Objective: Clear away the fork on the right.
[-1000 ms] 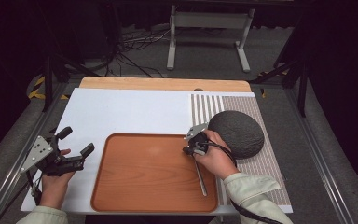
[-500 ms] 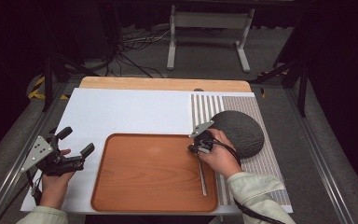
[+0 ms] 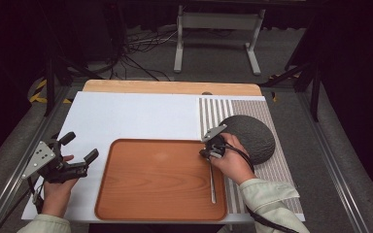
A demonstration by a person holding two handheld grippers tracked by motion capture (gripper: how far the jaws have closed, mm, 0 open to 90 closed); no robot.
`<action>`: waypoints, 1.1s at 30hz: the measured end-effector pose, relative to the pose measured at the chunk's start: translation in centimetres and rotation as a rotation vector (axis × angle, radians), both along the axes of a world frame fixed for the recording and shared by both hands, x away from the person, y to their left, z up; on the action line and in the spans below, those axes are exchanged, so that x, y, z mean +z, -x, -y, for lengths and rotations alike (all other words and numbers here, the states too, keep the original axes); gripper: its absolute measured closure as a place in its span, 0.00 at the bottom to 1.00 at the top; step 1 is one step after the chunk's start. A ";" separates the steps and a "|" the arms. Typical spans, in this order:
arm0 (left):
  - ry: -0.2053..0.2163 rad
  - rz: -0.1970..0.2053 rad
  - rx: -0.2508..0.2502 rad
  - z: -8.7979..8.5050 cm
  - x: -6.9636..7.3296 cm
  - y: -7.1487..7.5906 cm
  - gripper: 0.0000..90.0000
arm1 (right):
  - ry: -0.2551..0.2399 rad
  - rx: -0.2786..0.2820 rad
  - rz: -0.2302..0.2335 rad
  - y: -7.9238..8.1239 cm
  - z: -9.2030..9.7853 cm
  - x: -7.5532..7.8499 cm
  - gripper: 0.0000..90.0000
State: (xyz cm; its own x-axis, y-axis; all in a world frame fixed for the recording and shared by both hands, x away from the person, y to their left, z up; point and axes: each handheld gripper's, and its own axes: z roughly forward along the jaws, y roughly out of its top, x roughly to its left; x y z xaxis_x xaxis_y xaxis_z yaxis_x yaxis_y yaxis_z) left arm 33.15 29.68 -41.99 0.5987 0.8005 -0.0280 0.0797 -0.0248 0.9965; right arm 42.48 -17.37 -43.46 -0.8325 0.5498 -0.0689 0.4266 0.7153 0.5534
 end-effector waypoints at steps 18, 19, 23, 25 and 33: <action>0.001 -0.004 -0.001 0.0 0.0 0.0 0.00 | -0.151 0.005 0.079 1.1 -0.3 3.2 0.53; 0.001 -0.006 -0.001 0.1 0.0 0.0 0.00 | -0.166 0.008 0.091 1.2 -0.3 3.4 0.44; 0.001 -0.002 -0.001 0.1 0.0 0.1 0.00 | -0.215 0.020 0.158 1.5 -0.1 4.3 0.25; 0.003 -0.002 -0.001 0.1 0.0 0.1 0.00 | -0.234 0.029 0.178 1.7 0.1 4.8 0.22; 0.004 -0.005 -0.002 0.1 0.0 0.2 0.00 | -0.279 0.036 0.263 2.9 1.9 6.4 0.17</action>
State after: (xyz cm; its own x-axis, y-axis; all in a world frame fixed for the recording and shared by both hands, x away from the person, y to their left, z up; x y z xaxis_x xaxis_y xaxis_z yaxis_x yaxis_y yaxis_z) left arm 33.00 29.58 -41.96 0.6000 0.7992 -0.0347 0.0851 -0.0206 0.9962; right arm 39.56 -19.23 -37.03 -0.8251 0.5486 -0.1347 0.2213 0.5333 0.8164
